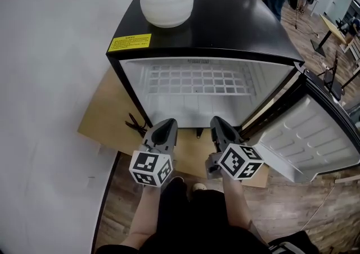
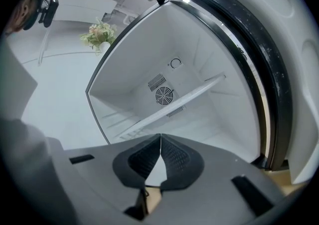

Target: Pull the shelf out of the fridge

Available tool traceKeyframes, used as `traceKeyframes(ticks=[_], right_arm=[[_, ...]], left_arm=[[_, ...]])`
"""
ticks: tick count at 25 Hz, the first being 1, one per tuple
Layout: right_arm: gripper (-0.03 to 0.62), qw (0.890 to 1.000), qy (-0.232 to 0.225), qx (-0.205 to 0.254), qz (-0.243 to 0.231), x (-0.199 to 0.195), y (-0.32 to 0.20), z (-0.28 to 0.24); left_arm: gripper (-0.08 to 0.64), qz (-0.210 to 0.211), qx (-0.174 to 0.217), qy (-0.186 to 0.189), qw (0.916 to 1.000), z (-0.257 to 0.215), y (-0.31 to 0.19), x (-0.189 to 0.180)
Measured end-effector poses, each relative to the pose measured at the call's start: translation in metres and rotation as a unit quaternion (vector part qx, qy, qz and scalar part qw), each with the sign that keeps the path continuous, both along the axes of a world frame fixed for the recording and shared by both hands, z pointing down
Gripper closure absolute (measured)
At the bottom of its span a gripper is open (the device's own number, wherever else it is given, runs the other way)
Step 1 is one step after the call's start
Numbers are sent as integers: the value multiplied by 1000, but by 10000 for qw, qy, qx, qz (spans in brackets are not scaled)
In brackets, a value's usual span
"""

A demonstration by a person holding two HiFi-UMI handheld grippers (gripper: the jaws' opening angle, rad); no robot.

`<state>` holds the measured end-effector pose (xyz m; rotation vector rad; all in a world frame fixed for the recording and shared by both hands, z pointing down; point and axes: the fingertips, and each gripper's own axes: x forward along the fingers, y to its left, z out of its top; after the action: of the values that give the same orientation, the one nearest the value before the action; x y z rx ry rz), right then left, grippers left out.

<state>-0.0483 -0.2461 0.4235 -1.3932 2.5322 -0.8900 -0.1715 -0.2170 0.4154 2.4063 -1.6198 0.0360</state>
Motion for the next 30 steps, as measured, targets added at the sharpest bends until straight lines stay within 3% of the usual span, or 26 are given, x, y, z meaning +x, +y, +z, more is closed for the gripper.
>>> traceKeyframes(ticks=[8,12,16,19,22,26,29,30], right_arm=[[600,9993,-78,-49,371,14,-7,-10],[600,9978,-289,-46,602,28,-13,-16],[600,9940,-750,-168,773,38,-20,-16],[600,9889,-1222,-254,810,39,-26,-16],[600,9840,-1543,-252,858,43,-33,-18],[600,9776,-1874,-328,903,48,-42,-18],[598,9726,-2115,-343,903,51,-48,-19],[598,9703,-2211,-354,914,52,-50,-19]], left_arm=[[549,306,-28,510,9982,-7,-25,13],[549,431,-104,1205,9917,-9,-35,23],[549,487,-402,2282,9716,-6,-43,27],[549,469,-541,2668,9611,-3,-48,24],[549,424,-647,3272,9418,-1,-54,21],[548,279,-569,4036,9127,-6,-59,13],[540,273,-384,4310,9011,-3,-63,6],[496,312,-356,4381,8977,-5,-65,7]])
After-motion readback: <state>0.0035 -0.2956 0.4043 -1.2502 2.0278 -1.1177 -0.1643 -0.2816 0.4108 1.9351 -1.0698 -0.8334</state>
